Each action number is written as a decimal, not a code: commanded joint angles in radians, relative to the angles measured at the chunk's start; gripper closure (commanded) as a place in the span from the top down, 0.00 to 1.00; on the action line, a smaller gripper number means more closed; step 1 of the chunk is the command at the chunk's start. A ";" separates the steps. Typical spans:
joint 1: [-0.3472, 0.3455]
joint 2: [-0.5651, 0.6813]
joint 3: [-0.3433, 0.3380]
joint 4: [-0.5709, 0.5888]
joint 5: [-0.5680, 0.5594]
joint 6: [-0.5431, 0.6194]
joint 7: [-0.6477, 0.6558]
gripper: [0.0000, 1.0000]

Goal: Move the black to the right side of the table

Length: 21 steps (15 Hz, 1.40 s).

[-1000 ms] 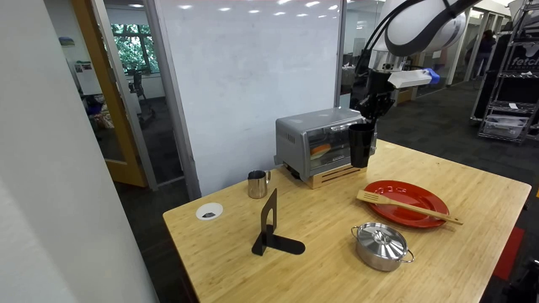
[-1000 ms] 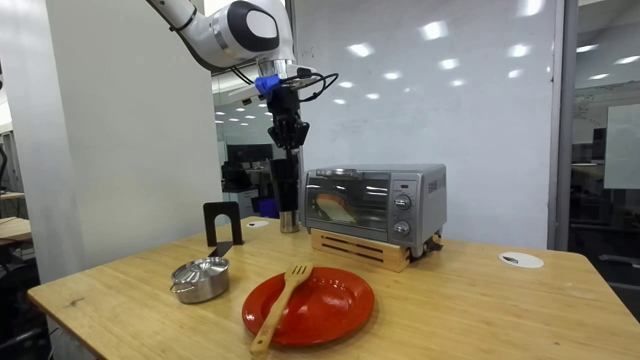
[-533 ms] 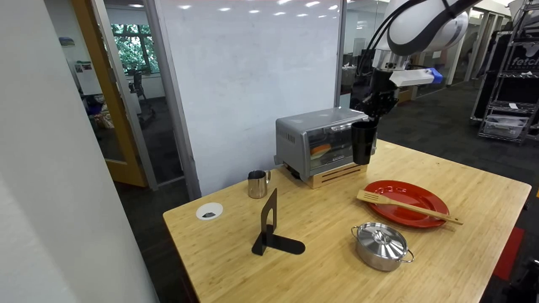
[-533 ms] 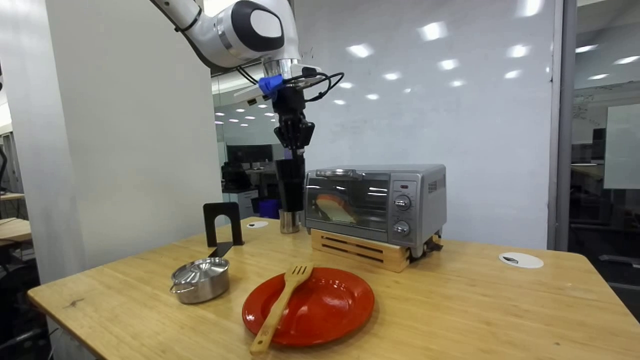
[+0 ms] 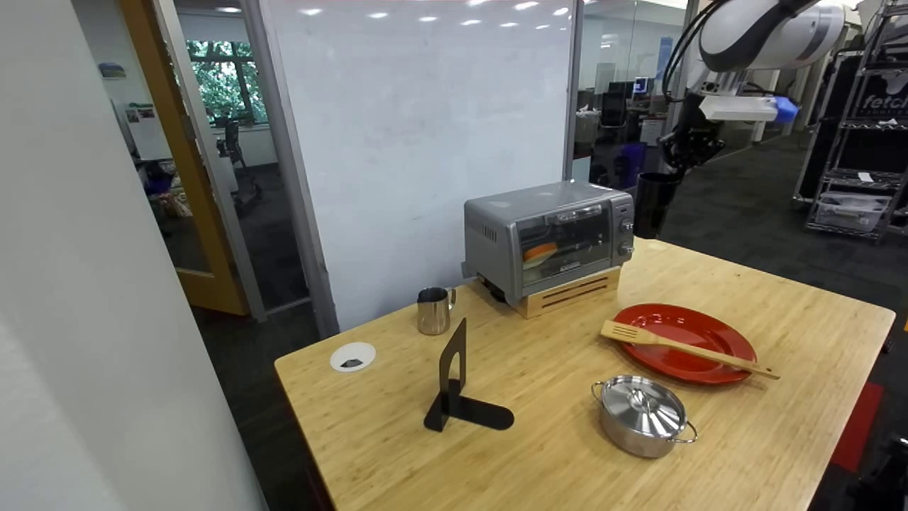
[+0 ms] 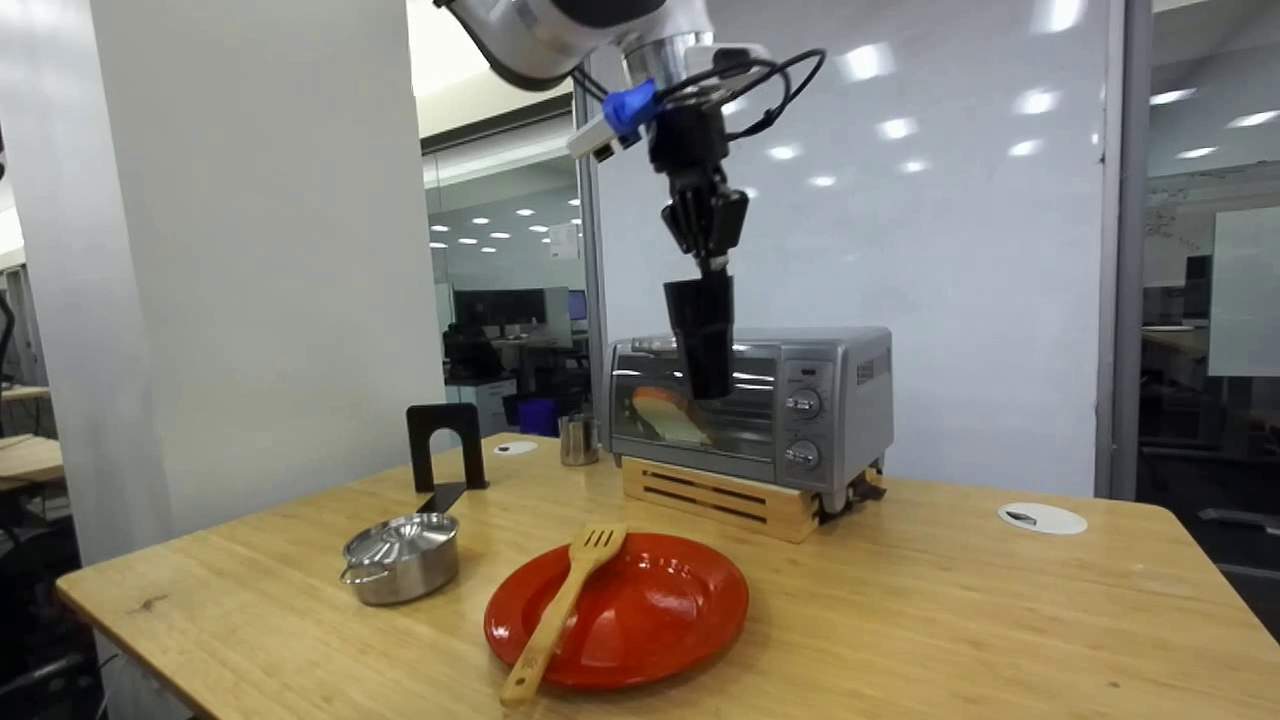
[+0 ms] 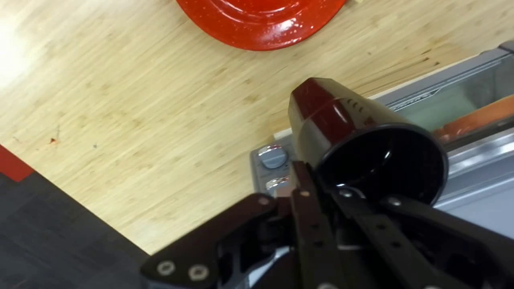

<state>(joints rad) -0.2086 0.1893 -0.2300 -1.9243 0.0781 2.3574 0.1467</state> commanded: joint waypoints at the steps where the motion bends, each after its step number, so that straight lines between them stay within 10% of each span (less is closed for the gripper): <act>1: -0.047 0.031 -0.027 0.036 0.043 0.004 0.034 0.01; 21: -0.203 0.320 -0.108 0.277 0.157 0.000 0.306 0.01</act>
<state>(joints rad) -0.3977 0.4713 -0.3362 -1.6847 0.1979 2.3569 0.4242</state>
